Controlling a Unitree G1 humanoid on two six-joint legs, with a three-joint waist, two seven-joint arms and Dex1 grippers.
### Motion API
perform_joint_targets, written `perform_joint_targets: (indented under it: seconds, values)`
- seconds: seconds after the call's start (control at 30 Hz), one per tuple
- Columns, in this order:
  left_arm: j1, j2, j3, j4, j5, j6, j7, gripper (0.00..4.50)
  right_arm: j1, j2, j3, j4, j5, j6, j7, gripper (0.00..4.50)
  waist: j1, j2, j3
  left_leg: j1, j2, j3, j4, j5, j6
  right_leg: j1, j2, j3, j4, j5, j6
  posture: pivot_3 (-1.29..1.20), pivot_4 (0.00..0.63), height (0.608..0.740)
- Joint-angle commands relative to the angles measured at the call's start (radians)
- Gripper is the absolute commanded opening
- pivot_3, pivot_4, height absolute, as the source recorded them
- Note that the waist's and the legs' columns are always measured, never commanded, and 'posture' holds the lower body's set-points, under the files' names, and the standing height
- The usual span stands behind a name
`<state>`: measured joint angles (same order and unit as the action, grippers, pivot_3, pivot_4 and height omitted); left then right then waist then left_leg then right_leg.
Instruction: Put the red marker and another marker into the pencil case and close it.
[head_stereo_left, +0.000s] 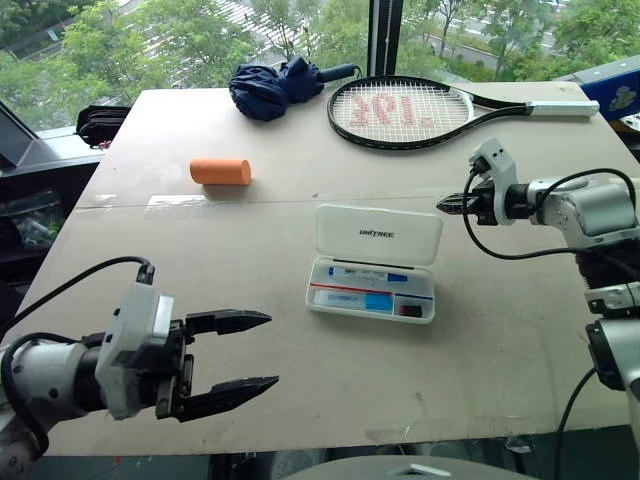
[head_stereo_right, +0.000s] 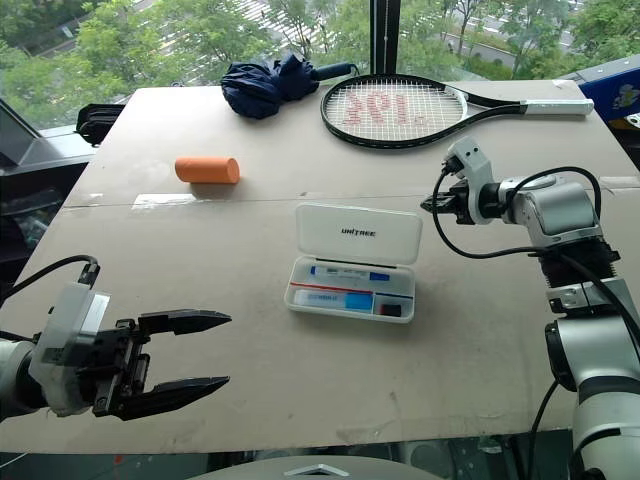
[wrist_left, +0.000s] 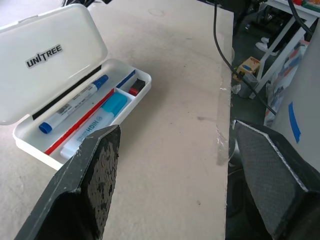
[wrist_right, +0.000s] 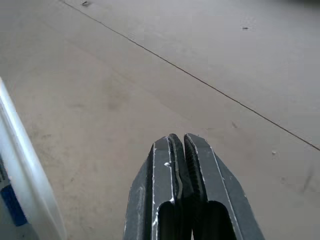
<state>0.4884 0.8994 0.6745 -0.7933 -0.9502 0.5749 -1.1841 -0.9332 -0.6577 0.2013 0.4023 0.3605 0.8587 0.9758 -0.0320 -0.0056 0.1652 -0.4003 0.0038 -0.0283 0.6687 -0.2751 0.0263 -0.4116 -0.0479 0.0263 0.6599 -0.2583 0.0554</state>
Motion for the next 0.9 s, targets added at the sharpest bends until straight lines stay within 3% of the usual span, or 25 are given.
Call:
perform_joint_targets:
  seconds: [0.03,0.33,0.47,0.67,0.9]
  values:
    - [0.033,-0.017,0.061,-0.041,-0.024,-0.007,0.013,3.65,-0.048,-0.014,0.021,0.0,0.034,-0.001,0.192,0.08,0.0,0.0,0.0,0.0,0.0,0.0,0.0,0.0,0.0,0.0,-0.001,0.0,0.0,0.0,0.0,0.0,0.15,0.73]
    - [0.059,-0.029,0.072,-0.059,-0.028,-0.012,0.032,3.65,-0.018,-0.019,0.081,-0.163,0.025,0.036,0.314,0.08,-0.003,0.001,0.0,0.001,0.0,0.0,0.0,0.0,0.0,0.0,-0.004,0.0,0.002,0.0,0.0,0.0,0.15,0.73]
    - [0.078,-0.034,0.08,-0.066,-0.031,-0.012,0.032,3.65,0.036,-0.05,0.084,-0.344,0.057,0.081,0.325,0.08,0.0,0.001,0.0,0.001,0.0,-0.001,0.0,0.0,0.0,0.0,-0.004,-0.001,0.002,0.0,0.0,0.0,0.15,0.73]
    - [0.081,-0.033,0.079,-0.063,-0.031,-0.012,0.037,3.65,0.18,-0.047,0.168,-0.554,0.013,0.11,0.224,0.08,0.003,0.001,0.0,0.001,0.0,-0.001,0.0,0.0,0.0,0.0,-0.005,-0.001,0.002,0.0,0.0,0.0,0.15,0.73]
    - [0.082,-0.033,0.072,-0.053,-0.015,-0.018,0.031,3.65,0.342,-0.026,0.287,-0.582,-0.157,0.046,0.011,0.08,0.002,-0.003,-0.005,0.003,0.0,-0.001,0.0,0.0,0.0,0.001,-0.004,-0.001,0.002,0.0,0.0,0.0,0.15,0.73]
